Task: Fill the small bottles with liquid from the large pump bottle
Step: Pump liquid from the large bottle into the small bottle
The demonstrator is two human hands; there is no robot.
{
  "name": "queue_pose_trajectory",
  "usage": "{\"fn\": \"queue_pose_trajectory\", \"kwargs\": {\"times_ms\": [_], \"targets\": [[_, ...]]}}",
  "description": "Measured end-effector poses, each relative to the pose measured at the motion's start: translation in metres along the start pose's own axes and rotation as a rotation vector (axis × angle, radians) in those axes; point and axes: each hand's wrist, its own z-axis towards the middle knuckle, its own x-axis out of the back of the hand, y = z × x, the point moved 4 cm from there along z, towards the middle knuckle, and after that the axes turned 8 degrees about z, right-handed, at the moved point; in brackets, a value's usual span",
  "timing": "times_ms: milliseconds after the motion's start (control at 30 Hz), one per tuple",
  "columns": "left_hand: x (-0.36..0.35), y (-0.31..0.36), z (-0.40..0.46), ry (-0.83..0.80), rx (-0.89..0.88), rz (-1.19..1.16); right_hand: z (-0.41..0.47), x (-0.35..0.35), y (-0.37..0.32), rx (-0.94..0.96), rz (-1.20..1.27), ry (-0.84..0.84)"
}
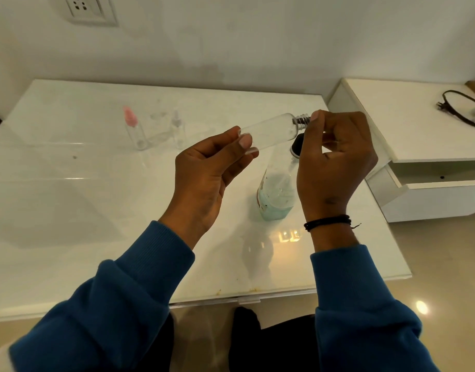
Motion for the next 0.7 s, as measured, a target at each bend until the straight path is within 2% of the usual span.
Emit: {"fn": "queue_pose_trajectory", "kwargs": {"times_ms": [700], "targets": [[0.0019, -0.0035, 0.0027, -0.004, -0.013, -0.001, -0.0029, 0.0004, 0.0, -0.006, 0.055, 0.004]]}}
